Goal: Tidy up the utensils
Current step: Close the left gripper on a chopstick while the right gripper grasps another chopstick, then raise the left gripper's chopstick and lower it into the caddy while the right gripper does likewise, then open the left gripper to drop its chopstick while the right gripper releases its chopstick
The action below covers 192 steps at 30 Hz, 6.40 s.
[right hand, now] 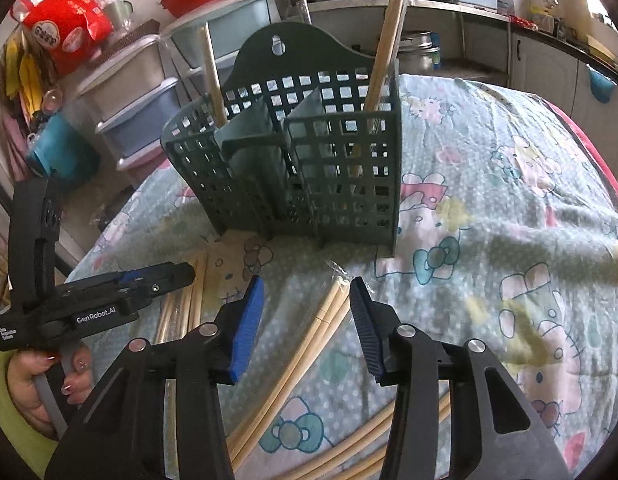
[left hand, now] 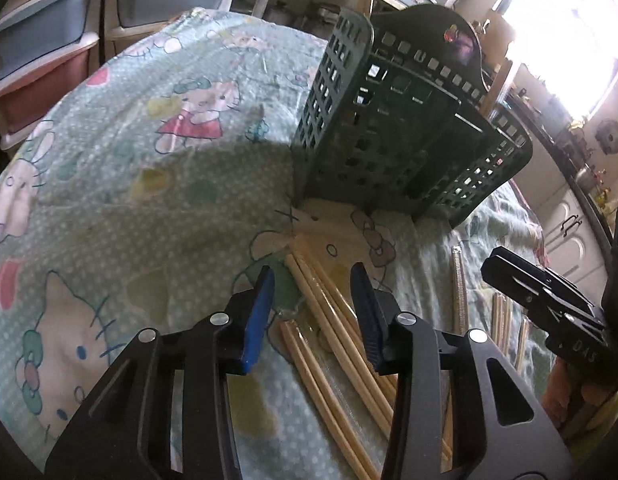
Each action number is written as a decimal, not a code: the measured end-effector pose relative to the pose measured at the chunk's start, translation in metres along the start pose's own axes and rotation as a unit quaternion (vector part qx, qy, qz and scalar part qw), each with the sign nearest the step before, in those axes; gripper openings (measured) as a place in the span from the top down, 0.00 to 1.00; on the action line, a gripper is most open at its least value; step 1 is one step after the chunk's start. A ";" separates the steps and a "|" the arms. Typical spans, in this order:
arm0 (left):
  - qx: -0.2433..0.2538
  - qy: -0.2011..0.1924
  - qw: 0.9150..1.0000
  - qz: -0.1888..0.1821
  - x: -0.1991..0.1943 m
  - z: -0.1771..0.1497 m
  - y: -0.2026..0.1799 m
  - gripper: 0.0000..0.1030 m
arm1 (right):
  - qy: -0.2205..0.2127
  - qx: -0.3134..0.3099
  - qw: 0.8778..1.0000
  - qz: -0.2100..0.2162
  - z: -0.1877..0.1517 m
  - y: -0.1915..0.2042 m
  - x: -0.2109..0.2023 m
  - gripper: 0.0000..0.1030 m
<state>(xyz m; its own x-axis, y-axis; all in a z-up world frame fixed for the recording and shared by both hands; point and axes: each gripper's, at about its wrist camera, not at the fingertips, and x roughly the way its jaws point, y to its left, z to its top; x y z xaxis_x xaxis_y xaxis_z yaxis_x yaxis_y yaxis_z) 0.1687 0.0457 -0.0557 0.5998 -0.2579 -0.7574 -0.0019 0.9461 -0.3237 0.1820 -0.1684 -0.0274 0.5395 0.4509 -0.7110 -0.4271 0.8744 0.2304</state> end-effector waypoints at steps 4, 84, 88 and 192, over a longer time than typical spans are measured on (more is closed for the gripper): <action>-0.009 0.004 1.000 -0.001 0.008 0.003 0.004 0.74 | 0.005 0.000 1.000 -0.003 0.001 0.000 0.007 0.60; 0.090 -0.179 0.973 -0.117 -0.128 0.083 -0.089 0.97 | -0.226 -0.001 0.974 0.019 0.065 -0.016 -0.148 0.95; 0.099 -0.194 0.969 -0.119 -0.137 0.090 -0.096 0.97 | -0.236 -0.004 0.972 0.019 0.069 -0.014 -0.153 0.95; 0.081 -0.217 0.972 -0.037 -0.097 0.122 -0.094 0.11 | -0.285 0.020 0.958 -0.021 0.105 -0.036 -0.122 0.45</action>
<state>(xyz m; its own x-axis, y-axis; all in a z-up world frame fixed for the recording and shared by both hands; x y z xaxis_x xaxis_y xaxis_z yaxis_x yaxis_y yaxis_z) 0.2086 0.0056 0.1179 0.8747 -0.2526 -0.4138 0.1585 0.9556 -0.2483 0.2074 -0.2359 0.1212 0.8693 0.4300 -0.2439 -0.3743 0.8948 0.2434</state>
